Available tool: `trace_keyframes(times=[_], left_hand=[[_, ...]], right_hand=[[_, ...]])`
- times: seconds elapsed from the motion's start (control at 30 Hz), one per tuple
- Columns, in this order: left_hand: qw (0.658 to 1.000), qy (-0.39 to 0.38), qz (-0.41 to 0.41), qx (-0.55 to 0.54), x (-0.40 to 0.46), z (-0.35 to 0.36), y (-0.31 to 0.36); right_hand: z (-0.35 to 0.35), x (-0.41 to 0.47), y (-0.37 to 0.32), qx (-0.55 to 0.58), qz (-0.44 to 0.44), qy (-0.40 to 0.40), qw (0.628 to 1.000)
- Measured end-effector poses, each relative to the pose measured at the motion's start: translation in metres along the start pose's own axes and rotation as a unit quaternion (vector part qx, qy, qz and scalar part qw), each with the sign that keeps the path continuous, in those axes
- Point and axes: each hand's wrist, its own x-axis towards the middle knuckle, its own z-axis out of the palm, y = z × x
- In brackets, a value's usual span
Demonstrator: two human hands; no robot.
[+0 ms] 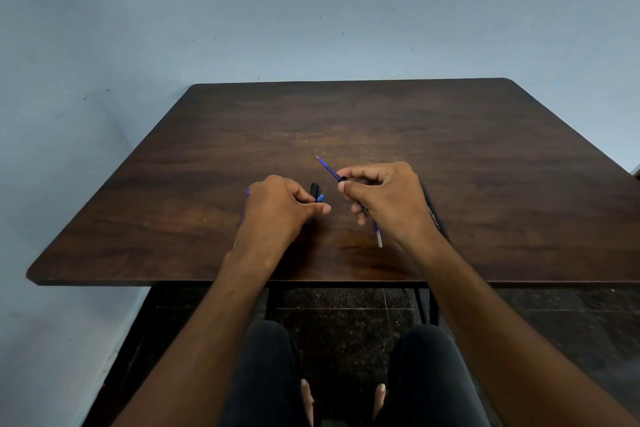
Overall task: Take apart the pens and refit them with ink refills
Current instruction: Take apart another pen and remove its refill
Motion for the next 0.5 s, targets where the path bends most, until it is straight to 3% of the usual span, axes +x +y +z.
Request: trace_keyframes(times=[0.2,0.5], left_hand=[[0.998,-0.021,-0.009,0.059,-0.002,0.010,-0.001],[0.998,-0.008,-0.014,0.064,-0.007,0.011,-0.003]], right_hand=[[-0.002,-0.003,0.002,0.000,0.002,0.004,1.000],[-0.001,-0.005,0.004,-0.004,-0.002,0.000,1.000]])
